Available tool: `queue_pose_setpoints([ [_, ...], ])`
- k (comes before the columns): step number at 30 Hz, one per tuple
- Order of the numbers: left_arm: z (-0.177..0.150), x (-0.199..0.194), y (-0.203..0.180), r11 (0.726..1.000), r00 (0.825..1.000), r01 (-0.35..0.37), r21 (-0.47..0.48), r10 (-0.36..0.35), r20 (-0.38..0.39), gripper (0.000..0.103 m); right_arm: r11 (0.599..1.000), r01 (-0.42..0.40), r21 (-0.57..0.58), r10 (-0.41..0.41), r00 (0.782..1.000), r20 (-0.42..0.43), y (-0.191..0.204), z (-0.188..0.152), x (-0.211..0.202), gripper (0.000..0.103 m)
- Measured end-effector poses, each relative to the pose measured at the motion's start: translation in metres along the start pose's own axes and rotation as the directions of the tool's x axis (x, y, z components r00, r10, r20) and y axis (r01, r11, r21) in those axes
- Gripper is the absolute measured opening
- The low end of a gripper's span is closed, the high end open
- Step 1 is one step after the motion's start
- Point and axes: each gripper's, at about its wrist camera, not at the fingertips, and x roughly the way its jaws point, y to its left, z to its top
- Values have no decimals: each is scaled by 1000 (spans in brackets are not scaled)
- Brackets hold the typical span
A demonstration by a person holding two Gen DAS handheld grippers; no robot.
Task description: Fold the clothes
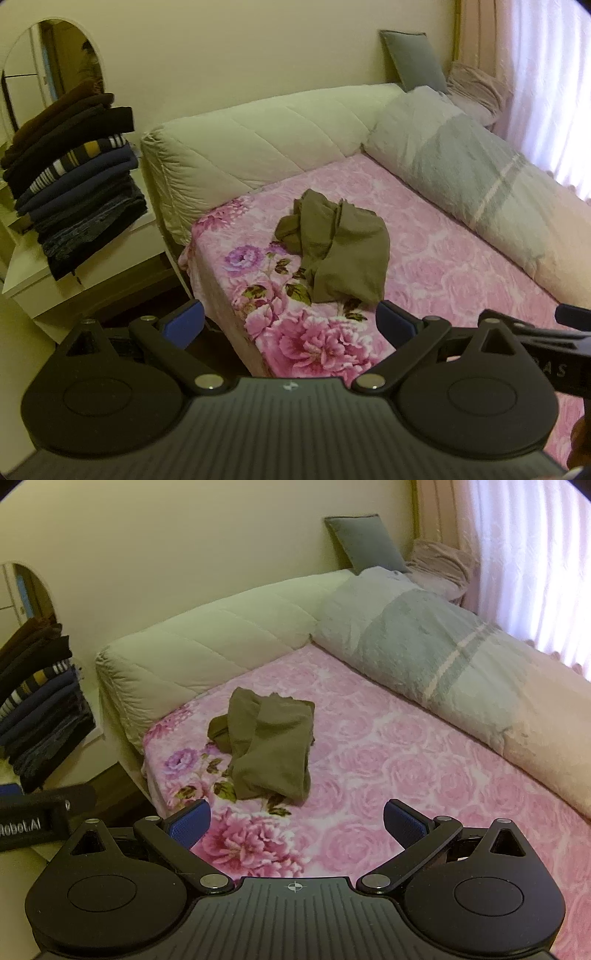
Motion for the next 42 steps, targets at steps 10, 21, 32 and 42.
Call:
queue_pose_setpoints([
  [10,-13,-12,-24,999,998,-46,-13,46,31,98,997,-73,-21,74,996,55,-24,0,-6,102],
  [21,-32,-19,-46,994,996,-87,-58,89,24,98,990,-114,-81,118,992,50,-32,2,-12,102],
  [32,-30,-19,-54,992,994,-104,-69,106,22,98,986,-136,-96,142,988,53,-43,8,-11,102],
  [42,-22,-18,-62,991,993,-117,-62,118,13,98,984,-151,-94,157,986,51,-51,10,-9,102],
])
